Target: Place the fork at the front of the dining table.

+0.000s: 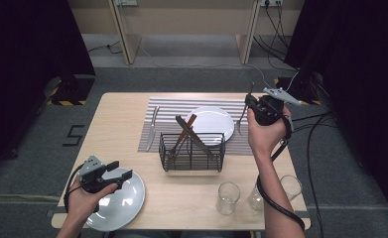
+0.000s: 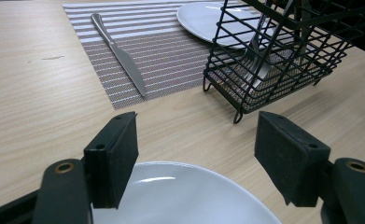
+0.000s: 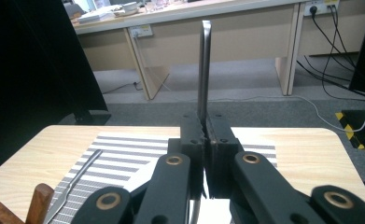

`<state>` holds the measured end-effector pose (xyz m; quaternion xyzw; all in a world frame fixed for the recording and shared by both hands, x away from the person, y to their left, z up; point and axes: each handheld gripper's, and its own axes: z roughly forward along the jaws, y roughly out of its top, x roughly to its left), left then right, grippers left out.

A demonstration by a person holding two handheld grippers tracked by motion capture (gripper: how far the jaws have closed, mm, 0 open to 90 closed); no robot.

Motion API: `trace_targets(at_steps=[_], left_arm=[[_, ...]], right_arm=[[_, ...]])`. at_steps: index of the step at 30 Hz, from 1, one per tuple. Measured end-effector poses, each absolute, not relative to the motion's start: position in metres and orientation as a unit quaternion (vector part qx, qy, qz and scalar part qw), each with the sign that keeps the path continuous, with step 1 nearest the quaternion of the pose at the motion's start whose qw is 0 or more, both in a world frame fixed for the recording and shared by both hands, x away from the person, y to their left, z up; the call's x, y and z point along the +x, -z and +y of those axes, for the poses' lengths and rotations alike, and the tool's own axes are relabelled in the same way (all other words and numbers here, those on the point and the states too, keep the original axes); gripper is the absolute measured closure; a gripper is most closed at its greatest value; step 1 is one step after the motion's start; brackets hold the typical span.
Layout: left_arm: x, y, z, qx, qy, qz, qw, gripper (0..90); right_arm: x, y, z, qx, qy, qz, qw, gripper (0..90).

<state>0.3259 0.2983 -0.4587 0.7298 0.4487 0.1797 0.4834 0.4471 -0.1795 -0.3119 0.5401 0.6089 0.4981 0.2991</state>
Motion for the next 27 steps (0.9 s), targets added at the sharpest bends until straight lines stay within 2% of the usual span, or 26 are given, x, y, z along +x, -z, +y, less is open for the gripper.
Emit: trace_targets(at_steps=[27], left_arm=[[0.326, 0.459, 0.299, 0.728, -0.177, 0.452, 0.484, 29.6]], right_arm=[[0.465, 0.326, -0.184, 0.563, -0.460, 0.621, 0.292, 87.4]])
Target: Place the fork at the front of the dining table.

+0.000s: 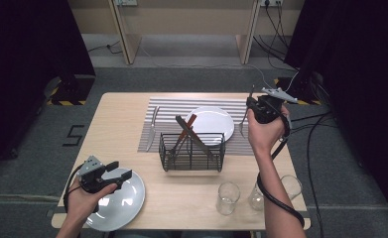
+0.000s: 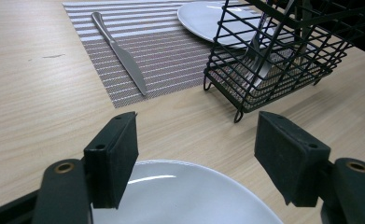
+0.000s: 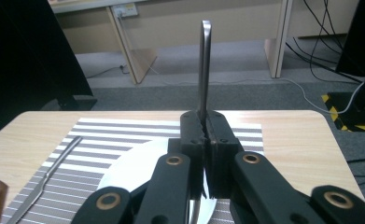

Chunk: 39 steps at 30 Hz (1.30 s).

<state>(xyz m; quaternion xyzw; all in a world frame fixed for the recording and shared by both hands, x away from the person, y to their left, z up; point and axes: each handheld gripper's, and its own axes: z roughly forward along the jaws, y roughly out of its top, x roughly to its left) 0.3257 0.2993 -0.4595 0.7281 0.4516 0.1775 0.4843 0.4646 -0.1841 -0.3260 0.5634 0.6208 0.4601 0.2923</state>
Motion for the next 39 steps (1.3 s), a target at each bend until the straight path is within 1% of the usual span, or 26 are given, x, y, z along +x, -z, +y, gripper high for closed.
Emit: trace_targets(at_steps=[39], left_arm=[[0.326, 0.460, 0.301, 0.726, -0.178, 0.454, 0.485, 29.6]], right_arm=[[0.489, 0.356, -0.186, 0.605, -0.392, 0.642, 0.260, 87.4]])
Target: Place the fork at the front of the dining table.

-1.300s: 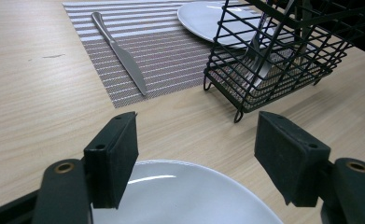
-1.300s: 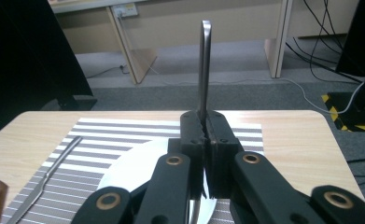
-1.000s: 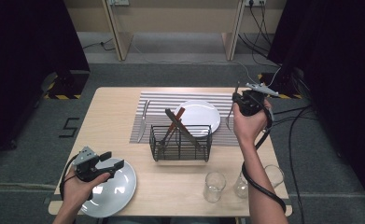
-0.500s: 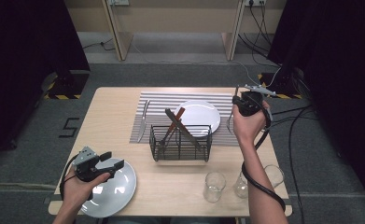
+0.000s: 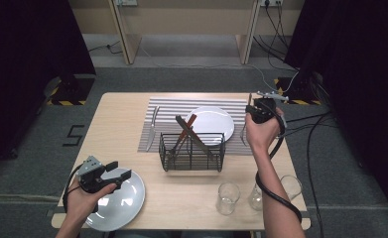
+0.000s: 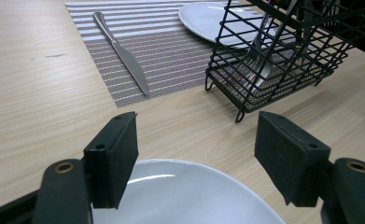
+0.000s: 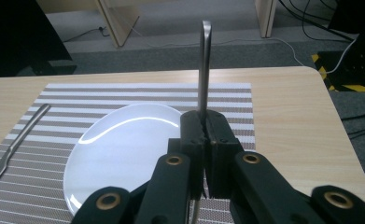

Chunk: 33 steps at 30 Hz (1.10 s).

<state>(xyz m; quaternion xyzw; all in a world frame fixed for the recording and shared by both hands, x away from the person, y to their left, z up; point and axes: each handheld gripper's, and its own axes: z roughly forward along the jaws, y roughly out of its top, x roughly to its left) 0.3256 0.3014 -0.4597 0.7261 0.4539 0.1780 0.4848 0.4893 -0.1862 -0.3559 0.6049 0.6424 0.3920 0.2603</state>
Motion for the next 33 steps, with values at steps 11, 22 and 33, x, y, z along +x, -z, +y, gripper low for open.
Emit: trace_targets(at_steps=[11, 22, 33], left_arm=[[0.325, 0.460, 0.302, 0.727, -0.178, 0.455, 0.483, 29.6], [0.326, 0.461, 0.302, 0.727, -0.176, 0.455, 0.483, 29.6], [0.326, 0.462, 0.302, 0.727, -0.175, 0.455, 0.484, 29.6]], right_arm=[[0.497, 0.363, -0.185, 0.615, -0.378, 0.646, 0.248, 87.4], [0.501, 0.366, -0.186, 0.621, -0.369, 0.646, 0.247, 87.3], [0.507, 0.373, -0.189, 0.630, -0.358, 0.645, 0.242, 87.4]])
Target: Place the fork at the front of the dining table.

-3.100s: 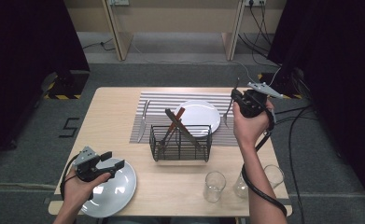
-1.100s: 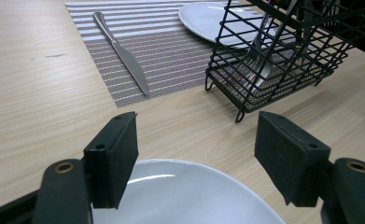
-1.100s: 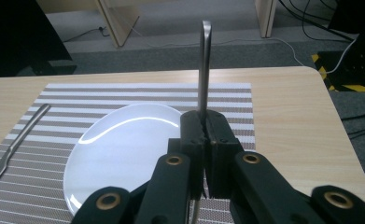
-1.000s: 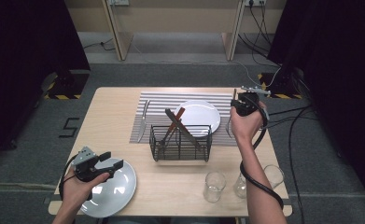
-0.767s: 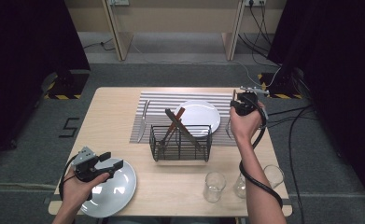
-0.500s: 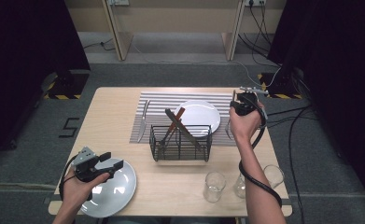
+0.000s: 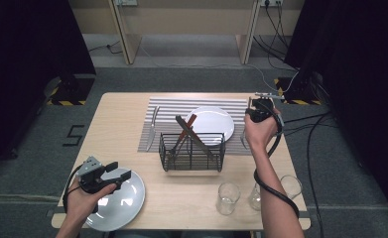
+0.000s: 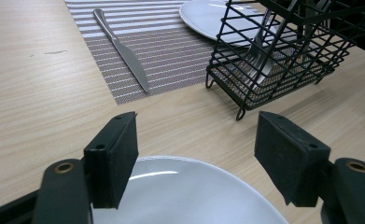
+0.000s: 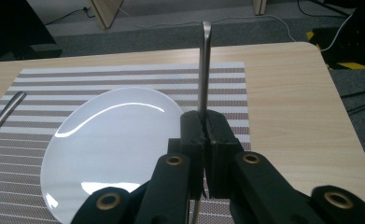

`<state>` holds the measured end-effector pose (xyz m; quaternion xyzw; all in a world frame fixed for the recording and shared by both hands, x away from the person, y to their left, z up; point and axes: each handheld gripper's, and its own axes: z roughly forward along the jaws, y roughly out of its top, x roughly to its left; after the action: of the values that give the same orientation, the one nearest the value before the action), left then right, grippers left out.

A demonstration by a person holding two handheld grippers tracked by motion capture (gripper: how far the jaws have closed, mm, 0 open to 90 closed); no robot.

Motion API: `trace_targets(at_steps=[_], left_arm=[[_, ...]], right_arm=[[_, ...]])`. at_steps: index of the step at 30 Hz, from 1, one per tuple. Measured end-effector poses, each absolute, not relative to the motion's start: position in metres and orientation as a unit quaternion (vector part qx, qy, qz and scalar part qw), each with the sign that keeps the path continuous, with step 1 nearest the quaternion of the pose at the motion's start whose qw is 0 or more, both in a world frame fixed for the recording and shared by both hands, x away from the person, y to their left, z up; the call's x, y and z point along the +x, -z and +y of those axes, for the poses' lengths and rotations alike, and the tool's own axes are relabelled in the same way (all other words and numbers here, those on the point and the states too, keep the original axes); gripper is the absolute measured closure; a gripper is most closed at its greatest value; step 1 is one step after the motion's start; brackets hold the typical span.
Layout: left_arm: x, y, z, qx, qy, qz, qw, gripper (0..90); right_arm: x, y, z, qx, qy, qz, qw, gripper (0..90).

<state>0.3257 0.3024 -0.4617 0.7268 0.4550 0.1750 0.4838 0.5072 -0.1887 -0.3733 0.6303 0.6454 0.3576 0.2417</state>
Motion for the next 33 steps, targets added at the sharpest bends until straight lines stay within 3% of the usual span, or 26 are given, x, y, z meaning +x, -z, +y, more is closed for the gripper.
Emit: trace_targets(at_steps=[33], left_arm=[[0.326, 0.462, 0.303, 0.726, -0.175, 0.456, 0.484, 29.6]], right_arm=[[0.521, 0.384, -0.190, 0.643, -0.333, 0.649, 0.233, 87.4]])
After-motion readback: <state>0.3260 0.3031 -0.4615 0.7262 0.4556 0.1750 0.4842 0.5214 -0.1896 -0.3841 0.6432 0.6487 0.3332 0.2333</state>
